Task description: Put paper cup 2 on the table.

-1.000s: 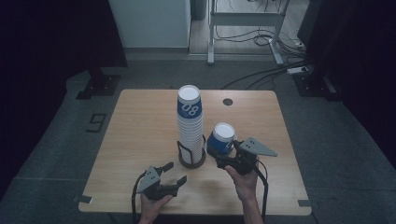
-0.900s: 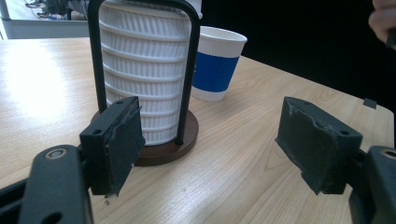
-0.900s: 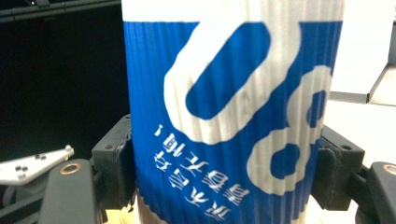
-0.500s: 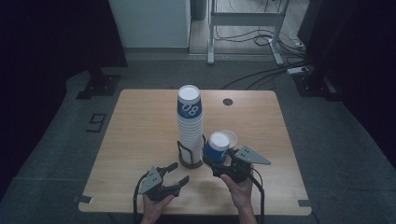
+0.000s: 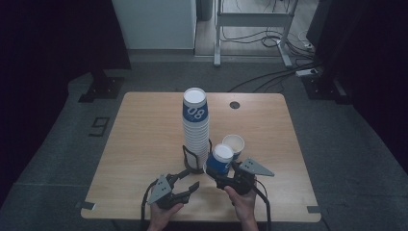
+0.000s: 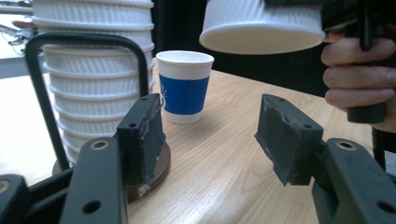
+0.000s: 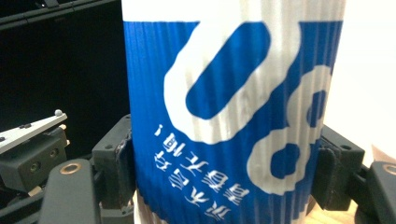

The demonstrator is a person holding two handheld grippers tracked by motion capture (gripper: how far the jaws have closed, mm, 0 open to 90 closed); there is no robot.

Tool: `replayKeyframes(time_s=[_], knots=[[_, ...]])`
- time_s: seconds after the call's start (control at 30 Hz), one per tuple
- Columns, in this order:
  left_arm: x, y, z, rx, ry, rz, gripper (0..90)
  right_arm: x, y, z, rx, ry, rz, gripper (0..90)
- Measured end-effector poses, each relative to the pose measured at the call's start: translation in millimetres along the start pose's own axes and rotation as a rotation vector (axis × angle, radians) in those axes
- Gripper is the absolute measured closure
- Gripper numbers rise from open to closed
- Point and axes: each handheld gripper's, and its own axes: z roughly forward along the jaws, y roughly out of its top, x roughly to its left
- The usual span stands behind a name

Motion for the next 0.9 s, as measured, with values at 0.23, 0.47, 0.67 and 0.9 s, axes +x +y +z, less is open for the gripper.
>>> replayKeyframes(time_s=[0.23,0.47,0.67,0.9], knots=[[-4.0,1.3,4.2,-0.015,-0.002,-0.001,43.5,-0.8,-11.5,4.0,-0.006,0.053,0.094,23.6],[-6.2,1.1,7.0,-0.017,0.003,-0.001,46.0,-1.2,-20.6,8.1,-0.005,0.091,0.157,23.6],[-9.0,1.1,9.9,-0.027,0.014,-0.003,49.4,-0.9,-26.1,7.4,-0.005,0.111,0.193,23.6],[-11.6,1.8,12.7,-0.056,0.037,0.007,51.3,-5.3,-34.2,7.7,-0.017,0.169,0.307,23.7]])
